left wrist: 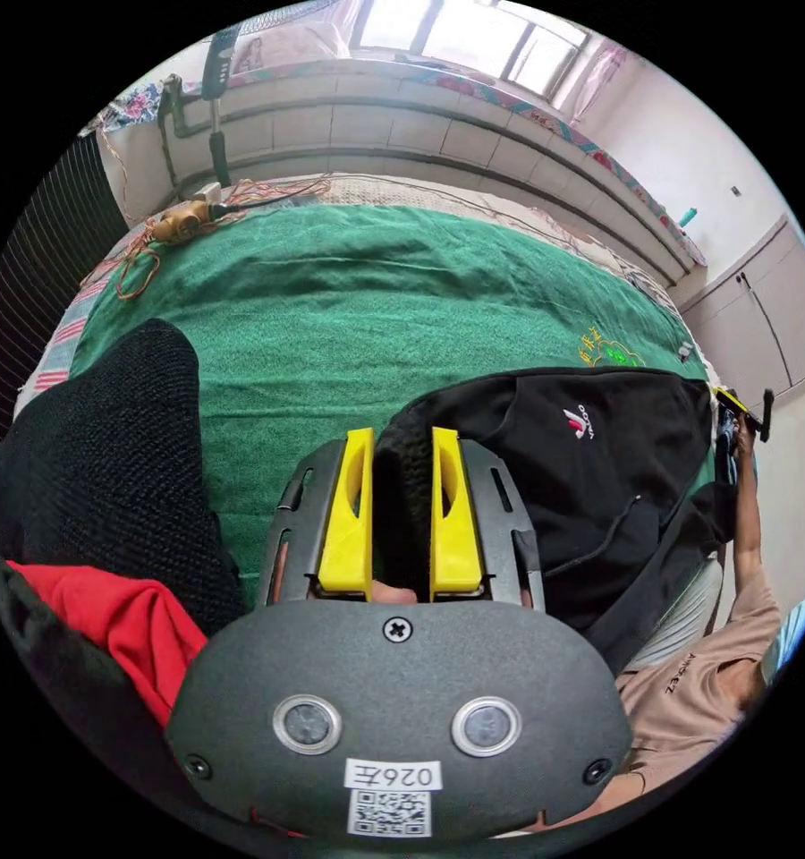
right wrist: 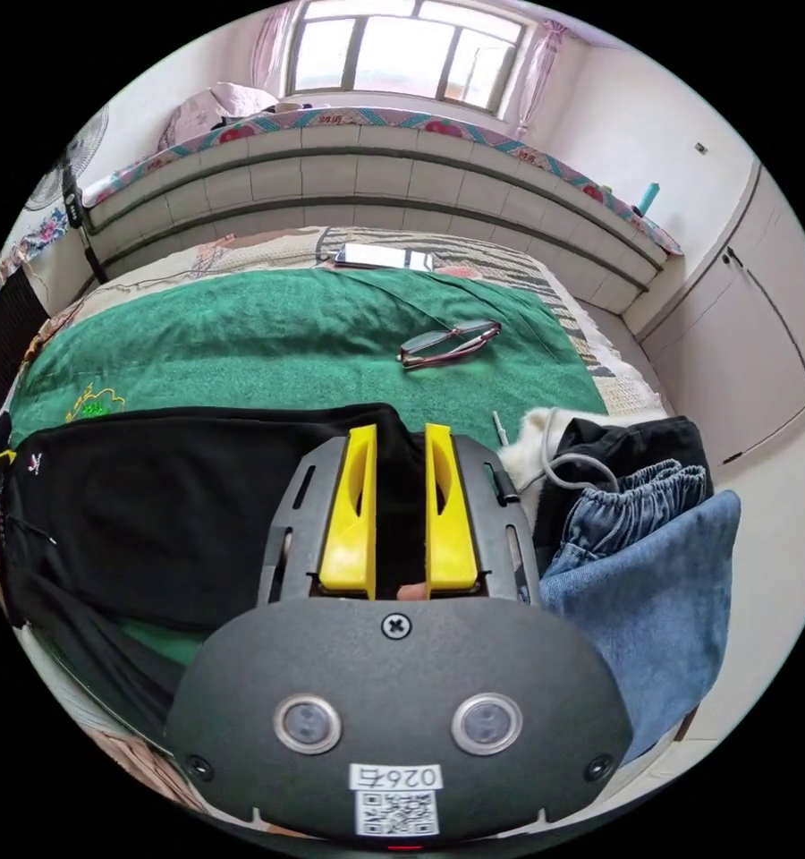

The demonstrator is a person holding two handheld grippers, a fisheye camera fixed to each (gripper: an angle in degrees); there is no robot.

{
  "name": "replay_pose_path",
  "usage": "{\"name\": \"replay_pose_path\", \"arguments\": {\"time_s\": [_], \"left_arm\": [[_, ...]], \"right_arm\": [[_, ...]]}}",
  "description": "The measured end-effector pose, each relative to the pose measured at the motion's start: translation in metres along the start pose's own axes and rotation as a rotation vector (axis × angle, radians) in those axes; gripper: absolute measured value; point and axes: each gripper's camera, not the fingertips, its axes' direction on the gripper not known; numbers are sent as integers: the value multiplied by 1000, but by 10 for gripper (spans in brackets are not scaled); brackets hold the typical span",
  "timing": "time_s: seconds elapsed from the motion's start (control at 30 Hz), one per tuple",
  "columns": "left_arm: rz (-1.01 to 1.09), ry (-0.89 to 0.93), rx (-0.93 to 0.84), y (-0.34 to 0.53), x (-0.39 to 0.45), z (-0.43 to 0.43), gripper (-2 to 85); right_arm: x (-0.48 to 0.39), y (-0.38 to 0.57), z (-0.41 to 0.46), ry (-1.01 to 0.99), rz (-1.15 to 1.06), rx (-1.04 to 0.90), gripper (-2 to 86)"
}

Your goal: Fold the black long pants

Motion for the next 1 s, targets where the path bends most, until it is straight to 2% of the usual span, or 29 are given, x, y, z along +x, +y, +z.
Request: {"name": "replay_pose_path", "arguments": {"time_s": [0.13,0.23,0.27,0.3,0.43,0.53,0.57,0.67,0.73,0.83,0.9,1.0], "left_arm": [[37,-124,159,43,36,-18,53],[160,-271,57,61,68,15,16],[224,-415,21,67,77,31,11],[268,-458,47,74,84,32,8],[164,-333,18,75,71,22,10],[105,-270,79,90,60,15,25],[106,-270,87,97,59,18,32],[108,-271,117,113,59,22,43],[107,-250,97,117,59,18,42],[91,-252,122,129,63,0,27],[85,-261,220,147,75,-18,12],[138,-286,322,168,100,-29,0]], "right_arm": [[1,22,3,15,-20,29,5],[-7,28,36,75,-74,-85,-7],[-10,31,51,188,-101,-126,-8],[-11,36,65,275,-124,-168,-9],[-2,40,46,265,-11,-114,-12],[10,51,21,213,87,37,-14],[16,53,22,179,94,38,-14],[29,57,57,78,71,-135,-14],[33,62,44,75,114,-105,-14],[27,74,26,157,73,-95,-14],[21,90,3,279,55,-36,-13],[10,109,-24,266,19,44,-11]]}}
